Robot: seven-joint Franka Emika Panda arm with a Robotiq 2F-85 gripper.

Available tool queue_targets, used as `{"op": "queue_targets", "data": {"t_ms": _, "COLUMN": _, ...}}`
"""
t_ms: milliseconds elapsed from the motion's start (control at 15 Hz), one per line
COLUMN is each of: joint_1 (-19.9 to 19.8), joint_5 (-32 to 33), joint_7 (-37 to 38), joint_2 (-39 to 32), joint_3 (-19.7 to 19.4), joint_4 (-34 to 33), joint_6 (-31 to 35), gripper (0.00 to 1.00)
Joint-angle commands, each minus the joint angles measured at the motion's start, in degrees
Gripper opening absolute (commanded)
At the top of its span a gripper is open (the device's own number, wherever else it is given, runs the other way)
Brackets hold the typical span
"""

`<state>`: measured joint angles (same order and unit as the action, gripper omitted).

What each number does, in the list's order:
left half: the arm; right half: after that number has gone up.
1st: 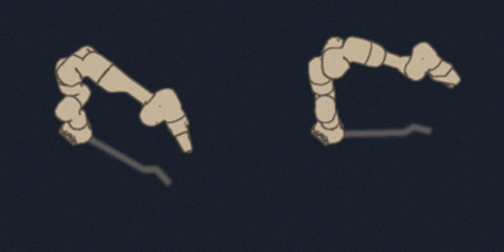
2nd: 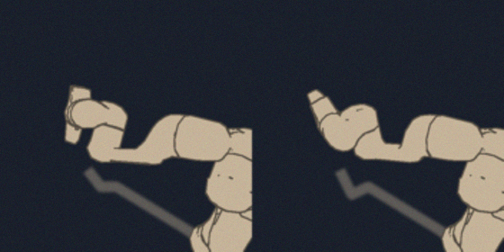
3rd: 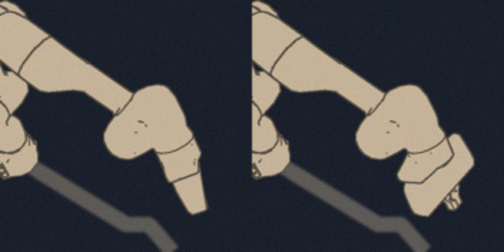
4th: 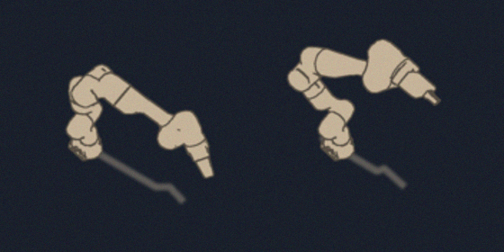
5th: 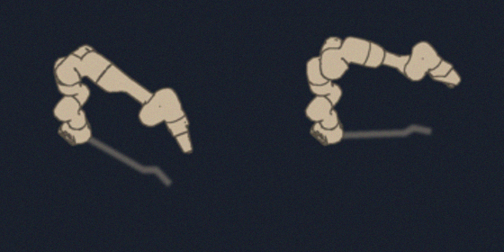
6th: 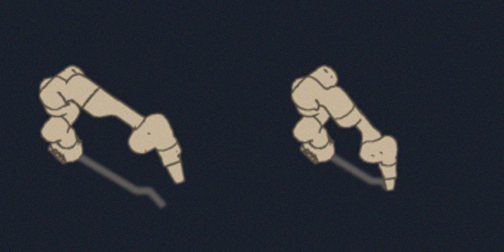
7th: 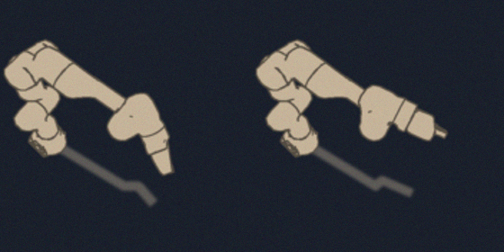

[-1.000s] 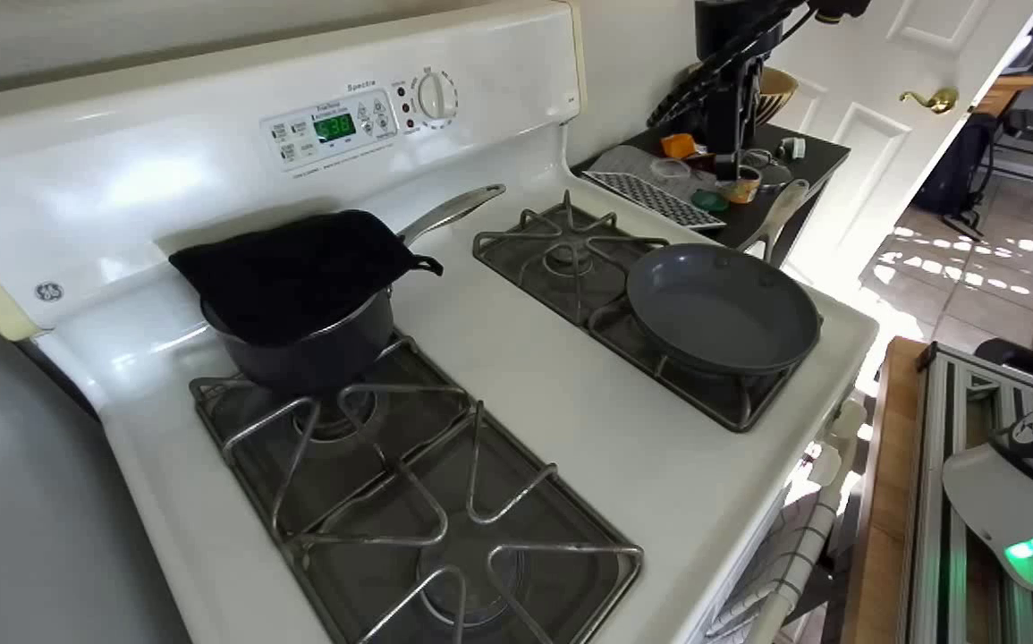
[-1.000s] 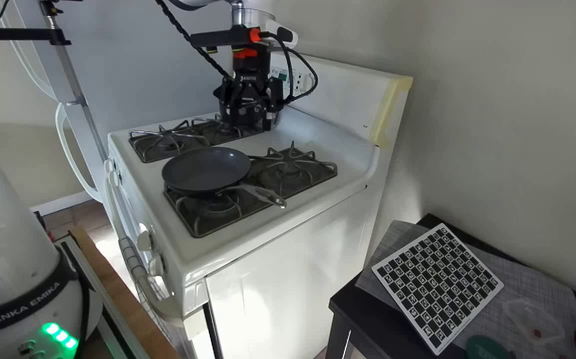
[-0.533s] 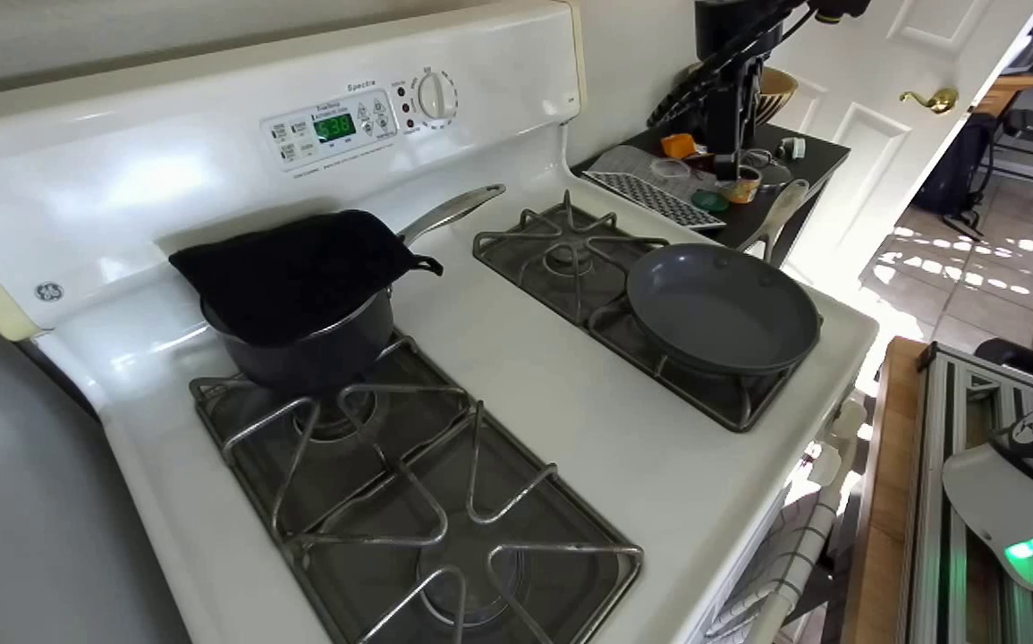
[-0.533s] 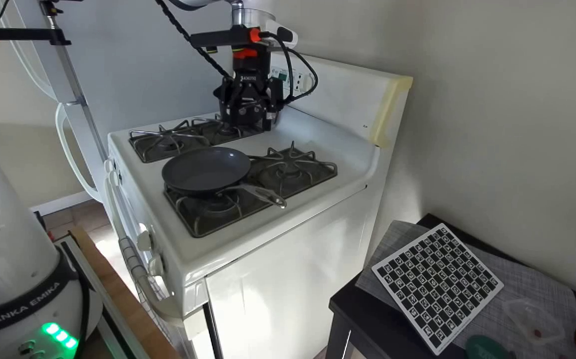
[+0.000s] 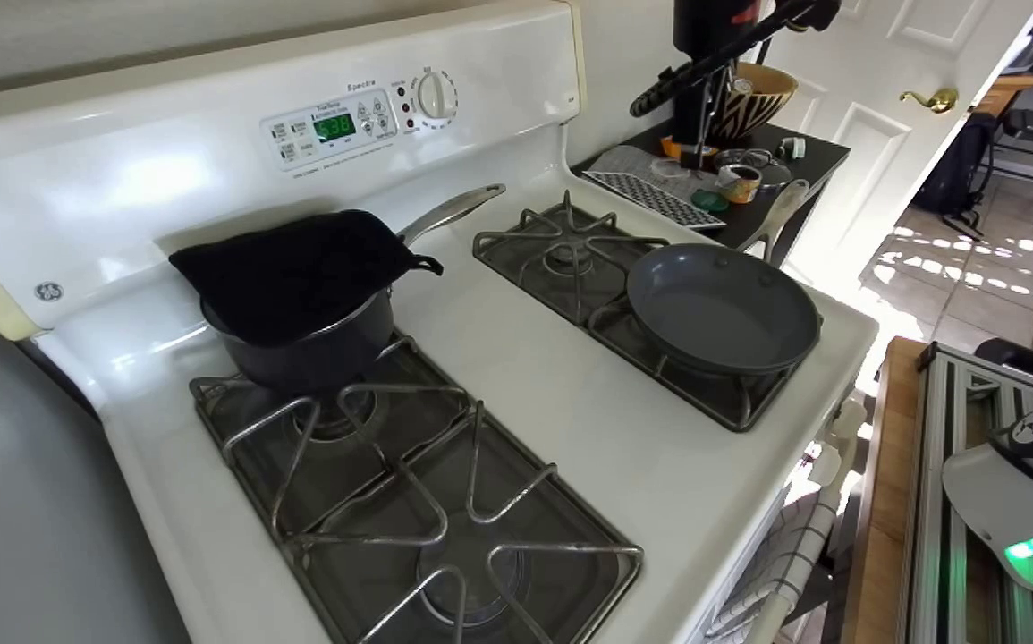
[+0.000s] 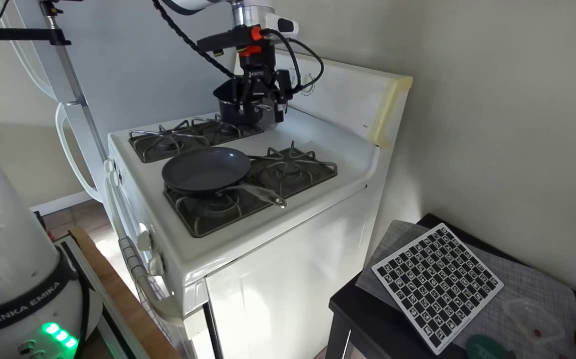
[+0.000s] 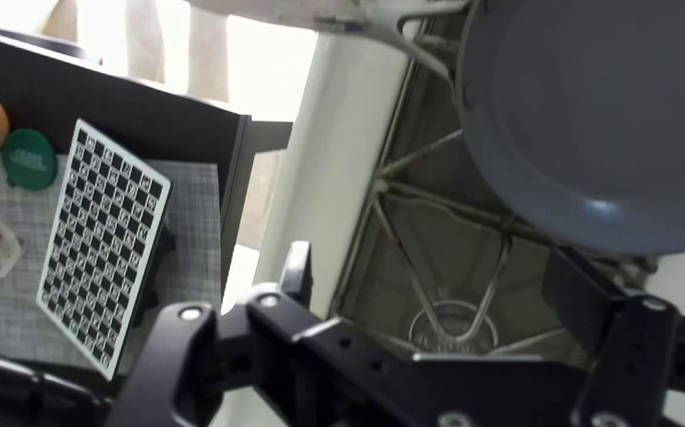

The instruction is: Press a button on the stove.

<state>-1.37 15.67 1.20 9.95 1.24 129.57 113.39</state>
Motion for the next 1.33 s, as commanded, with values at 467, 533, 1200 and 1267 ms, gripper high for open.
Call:
{"op": "queue_targets", "data": {"t_ms": 467, "joint_1": 2.1, "joint_5": 5.6, "joint_7": 21.9, "joint_2": -5.3, "joint_3": 4.6, "joint_4": -2.7, "joint_6": 22.1, "gripper": 1.0}}
{"op": "queue_targets", "data": {"t_ms": 533, "joint_1": 2.2, "joint_5": 5.6, "joint_7": 23.5, "joint_2": -5.8, "joint_3": 4.8, "joint_4": -3.0, "joint_6": 24.1, "gripper": 1.0}}
{"op": "queue_targets", "data": {"t_ms": 1200, "joint_1": 3.0, "joint_5": 6.9, "joint_7": 27.3, "joint_2": -7.4, "joint_3": 4.5, "joint_4": -4.2, "joint_6": 29.2, "gripper": 1.0}}
{"op": "queue_targets", "data": {"t_ms": 1267, "joint_1": 3.0, "joint_5": 6.9, "joint_7": 27.2, "joint_2": -7.4, "joint_3": 4.5, "joint_4": -4.2, "joint_6": 29.2, "gripper": 1.0}}
